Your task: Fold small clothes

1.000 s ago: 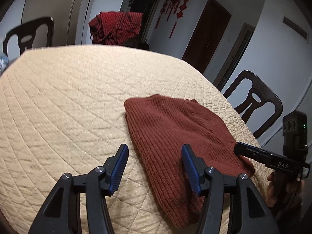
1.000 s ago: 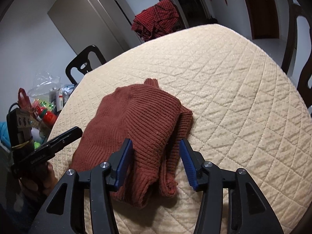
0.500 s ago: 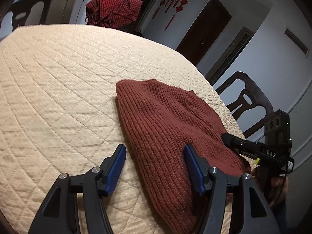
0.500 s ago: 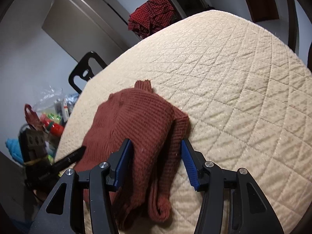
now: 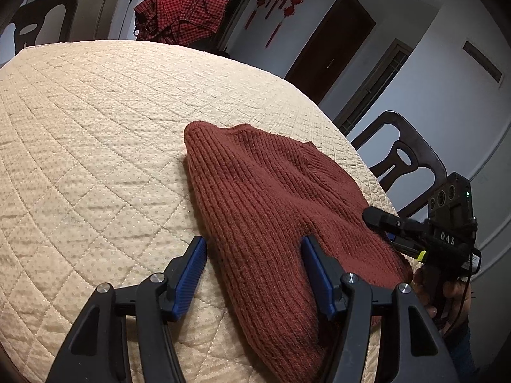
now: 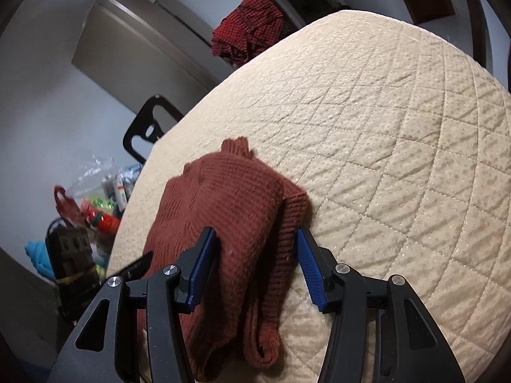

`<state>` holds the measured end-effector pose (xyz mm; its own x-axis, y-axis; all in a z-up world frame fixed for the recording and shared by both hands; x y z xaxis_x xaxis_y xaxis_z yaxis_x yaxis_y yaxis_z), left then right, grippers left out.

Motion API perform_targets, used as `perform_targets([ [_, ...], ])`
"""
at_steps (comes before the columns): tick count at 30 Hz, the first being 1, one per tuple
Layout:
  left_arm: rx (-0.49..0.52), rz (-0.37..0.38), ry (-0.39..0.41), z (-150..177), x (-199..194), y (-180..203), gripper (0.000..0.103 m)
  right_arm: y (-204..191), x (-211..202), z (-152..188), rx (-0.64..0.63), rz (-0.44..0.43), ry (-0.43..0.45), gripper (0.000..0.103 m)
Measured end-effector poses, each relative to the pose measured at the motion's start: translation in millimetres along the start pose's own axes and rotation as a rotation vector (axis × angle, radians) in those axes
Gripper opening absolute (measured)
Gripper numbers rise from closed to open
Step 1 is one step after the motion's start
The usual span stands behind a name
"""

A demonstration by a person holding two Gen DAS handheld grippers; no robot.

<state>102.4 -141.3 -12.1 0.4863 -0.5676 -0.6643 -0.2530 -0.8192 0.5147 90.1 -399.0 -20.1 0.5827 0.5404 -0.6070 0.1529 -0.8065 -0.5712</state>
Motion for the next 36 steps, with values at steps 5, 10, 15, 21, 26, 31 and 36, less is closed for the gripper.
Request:
perform_targets([
  [5, 0.003, -0.003, 0.001, 0.4, 0.6, 1.8, 0.063, 0.2, 1.4, -0.4, 0.006, -0.003, 0.013, 0.052],
  [10, 0.005, -0.008, 0.004, 3.7, -1.2, 4.6, 0.055, -7.7, 3.9, 13.6, 0.010, -0.060, -0.042, 0.036],
  [15, 0.053, -0.055, 0.016, 3.1, -3.5, 14.5, 0.045, -6.2, 0.0, 15.1, 0.027, -0.066, -0.034, 0.028],
  [21, 0.117, -0.101, 0.035, -0.4, -10.0, 26.6, 0.033, -26.3, -7.6, 9.8, -0.056, -0.046, -0.009, 0.025],
  [26, 0.142, -0.097, 0.071, -4.8, -23.7, 34.3, 0.031, -45.2, -14.6, 5.7, -0.106, -0.071, 0.010, 0.025],
  [31, 0.169, -0.117, 0.120, -13.5, -41.6, 32.9, 0.031, -59.6, -11.0, 0.7, -0.135, -0.102, 0.020, 0.025],
  [36, 0.150, -0.161, 0.150, -23.2, -59.1, 7.5, 0.031, -85.9, 9.7, -6.1, -0.166, -0.147, 0.005, 0.025],
])
Point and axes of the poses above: each gripper's, at about its wrist camera, not at the fingertips, and x roughly the way its jaws point, y to its right, z to its underside, the point moved 4 cm from there along x, roughly the way its jaws point, and after that the axes turned 7 degrees about -x, right-handed, at the moved point
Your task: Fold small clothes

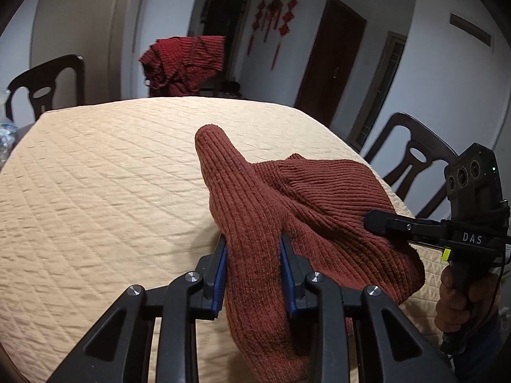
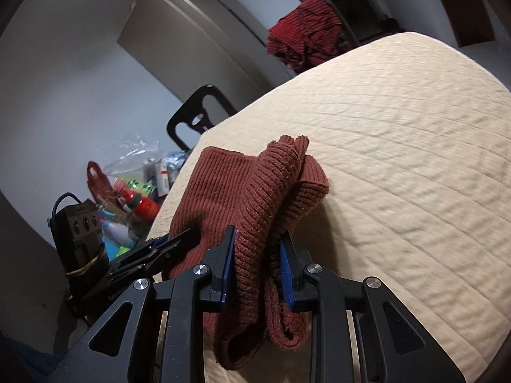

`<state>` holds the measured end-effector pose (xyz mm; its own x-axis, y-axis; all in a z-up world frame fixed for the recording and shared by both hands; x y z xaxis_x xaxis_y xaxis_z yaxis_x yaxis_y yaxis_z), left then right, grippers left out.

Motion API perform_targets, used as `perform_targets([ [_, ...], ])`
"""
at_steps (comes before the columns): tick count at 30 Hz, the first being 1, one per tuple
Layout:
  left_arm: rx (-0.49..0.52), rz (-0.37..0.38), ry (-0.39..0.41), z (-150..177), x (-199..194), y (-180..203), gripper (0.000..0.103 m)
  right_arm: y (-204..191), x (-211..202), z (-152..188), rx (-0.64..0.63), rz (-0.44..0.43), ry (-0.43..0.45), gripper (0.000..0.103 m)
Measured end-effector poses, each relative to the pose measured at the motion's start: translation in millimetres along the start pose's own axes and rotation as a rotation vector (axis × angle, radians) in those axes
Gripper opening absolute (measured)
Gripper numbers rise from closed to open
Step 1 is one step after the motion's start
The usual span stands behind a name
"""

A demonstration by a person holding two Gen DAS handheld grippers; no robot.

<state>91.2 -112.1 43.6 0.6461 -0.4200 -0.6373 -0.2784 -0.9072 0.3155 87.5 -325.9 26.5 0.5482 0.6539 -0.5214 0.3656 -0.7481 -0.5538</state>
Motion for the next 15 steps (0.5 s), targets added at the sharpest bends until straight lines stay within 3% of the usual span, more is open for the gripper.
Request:
perform_targets([
  [15, -0.076, -0.159, 0.059, -28.5, -32.7, -121.9, 0.031, -76.3, 114.1, -19.7, -0.074, -0.156, -0.089, 0.025],
])
Point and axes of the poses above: each gripper's, at about its wrist camera, not at the fingertips, and x roughly the way its jaws point, y to its right, z to its underside, the point moved 4 cm from there along x, roughly the way its jaws point, and after that the axes turned 7 degrees about -x, right-handed, at the moved point
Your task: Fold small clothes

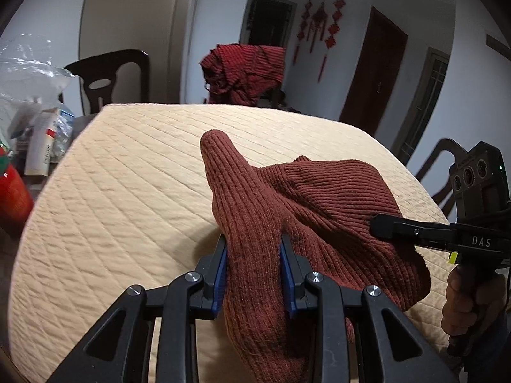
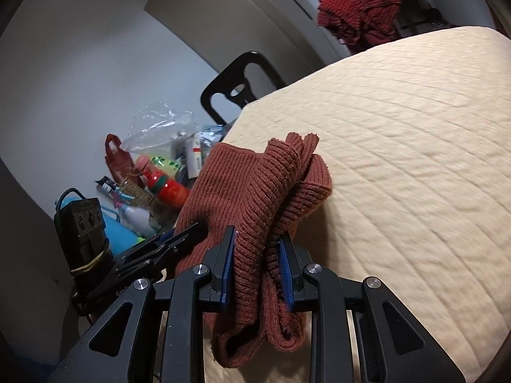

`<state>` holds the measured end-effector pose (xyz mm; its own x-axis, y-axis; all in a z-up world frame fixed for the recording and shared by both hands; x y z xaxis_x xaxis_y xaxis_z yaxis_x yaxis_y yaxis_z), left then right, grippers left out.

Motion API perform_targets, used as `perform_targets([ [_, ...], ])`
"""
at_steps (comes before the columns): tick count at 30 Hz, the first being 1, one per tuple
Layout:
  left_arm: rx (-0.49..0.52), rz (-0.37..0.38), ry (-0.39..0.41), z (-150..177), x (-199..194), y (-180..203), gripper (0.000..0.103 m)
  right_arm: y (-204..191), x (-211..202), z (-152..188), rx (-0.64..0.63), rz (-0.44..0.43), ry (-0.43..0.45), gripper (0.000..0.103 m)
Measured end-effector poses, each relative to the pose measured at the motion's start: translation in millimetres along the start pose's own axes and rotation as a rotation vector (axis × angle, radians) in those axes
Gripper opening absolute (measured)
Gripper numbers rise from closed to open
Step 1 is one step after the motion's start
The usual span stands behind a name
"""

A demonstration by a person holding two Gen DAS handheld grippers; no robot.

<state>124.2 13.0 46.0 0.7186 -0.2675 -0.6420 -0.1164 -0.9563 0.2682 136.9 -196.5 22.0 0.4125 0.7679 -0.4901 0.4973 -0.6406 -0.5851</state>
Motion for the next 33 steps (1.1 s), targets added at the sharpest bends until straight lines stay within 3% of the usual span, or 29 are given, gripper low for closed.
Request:
perform_targets([
  [10, -0.075, -0.032, -0.033, 4.0, 29.1, -62.7, 0.032, 10.7, 62.5, 1.0, 0.021, 0.009, -0.071, 0.025],
  [17, -0.141, 0.009, -0.022, 16.7, 30.5, -73.9, 0.034, 25.8, 61.5, 8.2, 0.025, 0.044, -0.098, 0.026],
  [24, -0.129, 0.022, 0.014, 5.0, 15.4, -72.1, 0.033, 2.4, 63.0, -6.6, -0.025, 0.034, -0.084, 0.026],
  [28, -0.112, 0.009, 0.004, -4.5, 18.3, -79.0, 0.033, 1.5, 73.9, -4.1, -0.014, 0.043, -0.098, 0.026],
  [31, -0.117, -0.052, -0.033, 2.9, 25.9, -89.7, 0.036, 15.9, 76.8, 3.0, 0.042, 0.062, -0.119, 0.032],
  [33, -0.117, -0.064, -0.007, 5.9, 16.5, -90.7, 0.037, 15.7, 67.3, 0.9, 0.039, 0.074, -0.091, 0.033],
])
Point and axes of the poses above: each gripper's, at about its wrist camera, not at the fingertips, and x roughly the way its jaws point, y to its right, z to its underside, the point moved 4 cm from there along x, roughly the way its jaws point, and after that the axes turned 7 degrees about -x, right-handed, at the moved point
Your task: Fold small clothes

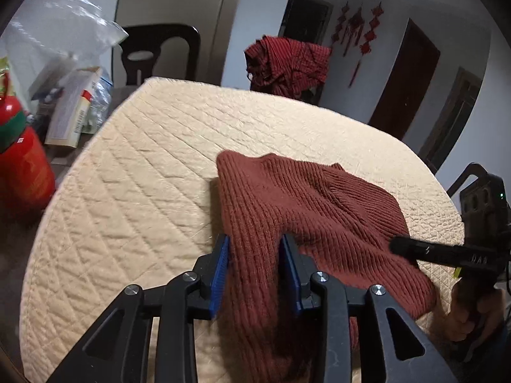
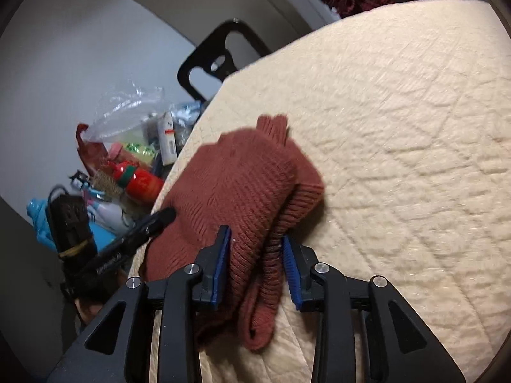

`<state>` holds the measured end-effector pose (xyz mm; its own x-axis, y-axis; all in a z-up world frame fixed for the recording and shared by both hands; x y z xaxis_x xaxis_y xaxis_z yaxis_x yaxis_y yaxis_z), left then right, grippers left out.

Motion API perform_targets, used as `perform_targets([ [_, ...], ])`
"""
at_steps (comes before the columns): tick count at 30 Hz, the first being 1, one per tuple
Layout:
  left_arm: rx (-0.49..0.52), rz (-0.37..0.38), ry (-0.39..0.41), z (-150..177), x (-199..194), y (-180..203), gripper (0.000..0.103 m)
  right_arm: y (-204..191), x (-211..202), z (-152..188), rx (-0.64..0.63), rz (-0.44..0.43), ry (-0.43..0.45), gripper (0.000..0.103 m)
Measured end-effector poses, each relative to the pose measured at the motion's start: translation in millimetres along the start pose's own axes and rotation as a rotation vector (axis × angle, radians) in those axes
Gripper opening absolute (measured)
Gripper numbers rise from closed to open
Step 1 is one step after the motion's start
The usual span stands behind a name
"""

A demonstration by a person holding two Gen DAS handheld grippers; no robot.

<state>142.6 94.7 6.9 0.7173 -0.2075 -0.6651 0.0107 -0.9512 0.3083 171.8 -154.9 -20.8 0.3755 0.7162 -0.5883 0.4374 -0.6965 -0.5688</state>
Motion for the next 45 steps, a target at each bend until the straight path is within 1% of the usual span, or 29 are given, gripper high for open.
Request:
perform_targets([
  [2, 0.005, -0.025, 0.043, 1.2, -15.8, 1.4, 0.036, -8.3, -16.7, -5.3, -0.068, 0.066, 0.051, 0.033],
  [4, 0.011, -0.020, 0.080, 2.6, -30.5, 5.5, 0.036, -18.6, -27.5, -11.3, -0.115, 0.095, 0.097, 0.033],
  [6, 0.031, -0.006, 0.097, 7.1, -40.4, 14.2, 0.036, -31.1, -29.3, -16.6, -0.173, 0.110, 0.112, 0.033],
  [7, 0.047, -0.008, 0.096, 10.0, -41.2, 18.6, 0.036, -38.9, -23.9, -19.3, -0.217, 0.132, 0.094, 0.033],
  [9, 0.059, 0.002, 0.067, 16.5, -34.1, 23.4, 0.036, -41.5, -9.7, -20.7, -0.249, 0.154, 0.052, 0.029],
  [10, 0.053, 0.001, 0.044, 18.2, -26.9, 22.0, 0.036, -36.8, 3.9, -22.2, -0.255, 0.178, 0.015, 0.026],
  [11, 0.047, -0.014, 0.031, 21.8, -20.3, 19.7, 0.036, -30.1, 10.8, -20.9, -0.258, 0.198, -0.001, 0.025],
  [12, 0.050, -0.021, 0.034, 24.0, -17.9, 18.4, 0.036, -22.2, 19.2, -20.2, -0.253, 0.221, -0.027, 0.025],
  [13, 0.052, -0.022, 0.041, 23.4, -16.3, 19.3, 0.036, -15.0, 24.7, -20.1, -0.239, 0.210, -0.042, 0.025],
  [14, 0.044, -0.025, 0.041, 23.4, -18.6, 19.5, 0.036, -14.6, 22.1, -20.7, -0.233, 0.200, -0.030, 0.025],
  [15, 0.030, -0.023, 0.040, 22.8, -21.8, 19.3, 0.036, -18.2, 16.5, -20.3, -0.243, 0.221, -0.024, 0.025],
  [17, 0.015, -0.027, 0.046, 22.9, -29.3, 18.8, 0.036, -30.1, 5.6, -17.6, -0.290, 0.247, -0.002, 0.025],
  [18, 0.012, -0.040, 0.046, 23.9, -32.4, 18.7, 0.036, -38.9, -0.5, -15.2, -0.318, 0.246, 0.009, 0.025],
  [19, 0.007, -0.051, 0.045, 25.5, -35.3, 18.7, 0.036, -49.1, -8.2, -10.7, -0.343, 0.233, 0.020, 0.025],
  [21, -0.006, -0.042, 0.049, 31.9, -42.9, 20.1, 0.036, -69.0, -20.1, 1.9, -0.392, 0.191, 0.028, 0.025],
  [22, -0.008, -0.047, 0.049, 35.5, -45.6, 20.9, 0.036, -76.3, -22.4, 10.2, -0.417, 0.179, 0.018, 0.025],
  [24, 0.003, -0.081, 0.048, 40.7, -46.9, 22.7, 0.036, -83.0, -19.1, 25.2, -0.463, 0.182, -0.015, 0.025],
  [26, 0.007, -0.087, 0.037, 44.9, -43.2, 24.0, 0.036, -78.9, -8.6, 36.5, -0.494, 0.215, -0.056, 0.025],
  [28, 0.000, -0.098, 0.016, 49.1, -35.6, 24.4, 0.036, -65.7, -1.9, 39.3, -0.476, 0.263, -0.073, 0.025],
  [31, 0.007, -0.116, 0.015, 53.2, -31.5, 26.9, 0.036, -59.2, -5.9, 36.9, -0.434, 0.249, -0.066, 0.025],
  [38, -0.008, -0.119, 0.014, 54.7, -40.8, 26.9, 0.037, -64.9, -19.9, 41.1, -0.433, 0.255, -0.050, 0.025],
  [42, -0.004, -0.150, 0.014, 59.6, -48.7, 27.0, 0.037, -67.3, -30.4, 48.7, -0.425, 0.271, -0.044, 0.025],
  [45, 0.003, -0.169, 0.012, 65.5, -54.8, 26.8, 0.045, -70.3, -34.7, 54.0, -0.436, 0.285, -0.048, 0.026],
])
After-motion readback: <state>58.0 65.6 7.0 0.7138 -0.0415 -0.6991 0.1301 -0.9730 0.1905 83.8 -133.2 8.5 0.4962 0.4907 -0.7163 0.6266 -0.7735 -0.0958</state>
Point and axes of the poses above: each gripper's, at about its wrist camera, not at the fingertips, and x roughly the way its jaws point, y to its right, z to its underside, the point moved 4 cm from there along x, roughly the way its jaws point, and after that the axes turned 7 degrees about -x, right-handed, at the moved point
